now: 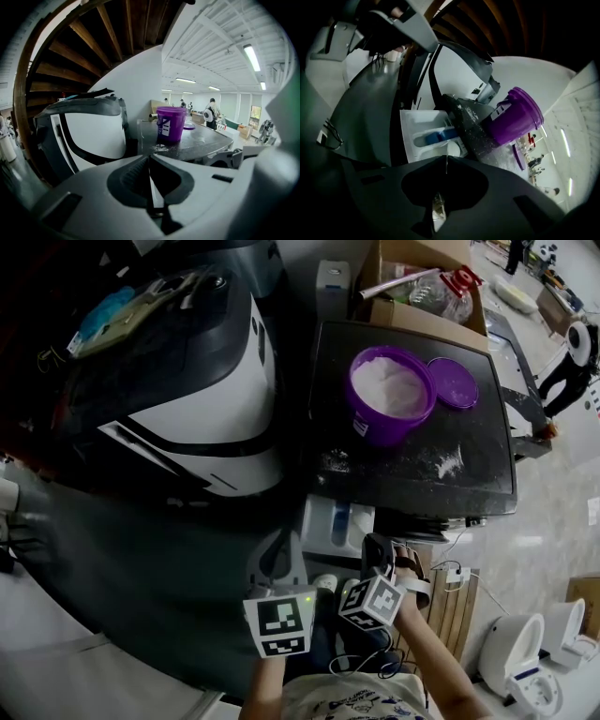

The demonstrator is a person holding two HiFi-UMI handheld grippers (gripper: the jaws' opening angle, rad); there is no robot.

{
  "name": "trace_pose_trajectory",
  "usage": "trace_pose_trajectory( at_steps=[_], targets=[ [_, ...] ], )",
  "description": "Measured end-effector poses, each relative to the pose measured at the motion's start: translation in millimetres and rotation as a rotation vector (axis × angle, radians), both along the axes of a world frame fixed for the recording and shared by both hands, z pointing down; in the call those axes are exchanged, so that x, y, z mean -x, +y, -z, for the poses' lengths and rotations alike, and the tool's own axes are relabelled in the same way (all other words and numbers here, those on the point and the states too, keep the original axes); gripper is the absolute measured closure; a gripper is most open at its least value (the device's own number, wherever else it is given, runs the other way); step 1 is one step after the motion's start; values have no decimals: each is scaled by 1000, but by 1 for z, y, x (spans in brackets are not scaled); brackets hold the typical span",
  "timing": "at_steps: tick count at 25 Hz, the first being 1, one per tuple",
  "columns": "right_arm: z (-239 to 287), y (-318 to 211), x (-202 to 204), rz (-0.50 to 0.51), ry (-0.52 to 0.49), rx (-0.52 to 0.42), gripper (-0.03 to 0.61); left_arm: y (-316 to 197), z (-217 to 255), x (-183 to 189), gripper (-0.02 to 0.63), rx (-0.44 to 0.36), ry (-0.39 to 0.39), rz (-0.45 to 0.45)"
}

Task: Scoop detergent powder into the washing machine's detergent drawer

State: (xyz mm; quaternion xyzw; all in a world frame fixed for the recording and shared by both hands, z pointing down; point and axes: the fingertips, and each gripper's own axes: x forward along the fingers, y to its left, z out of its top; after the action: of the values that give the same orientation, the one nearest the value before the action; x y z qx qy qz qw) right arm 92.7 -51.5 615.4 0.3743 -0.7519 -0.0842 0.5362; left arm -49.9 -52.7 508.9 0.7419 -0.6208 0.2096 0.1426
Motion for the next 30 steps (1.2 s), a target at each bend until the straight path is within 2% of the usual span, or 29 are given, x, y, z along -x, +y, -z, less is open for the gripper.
trace_pose_trajectory(
  at_steps=[7,11,15,26,30],
  targets=[
    [6,0,2,58,70,-118,558,1,-4,2,598,6,1,7],
    [10,0,3,121,171,-212,558,2,-5,3,598,8,3,15],
    [4,2,1,157,228,-225,558,3,-6,2,598,8,8,20],
    [8,1,-4,85,102,-156,558,5,-5,4,598,6,10,28],
    [21,-1,-3,46,23,-136,558,4,-1,4,598,-1,8,30]
  ],
)
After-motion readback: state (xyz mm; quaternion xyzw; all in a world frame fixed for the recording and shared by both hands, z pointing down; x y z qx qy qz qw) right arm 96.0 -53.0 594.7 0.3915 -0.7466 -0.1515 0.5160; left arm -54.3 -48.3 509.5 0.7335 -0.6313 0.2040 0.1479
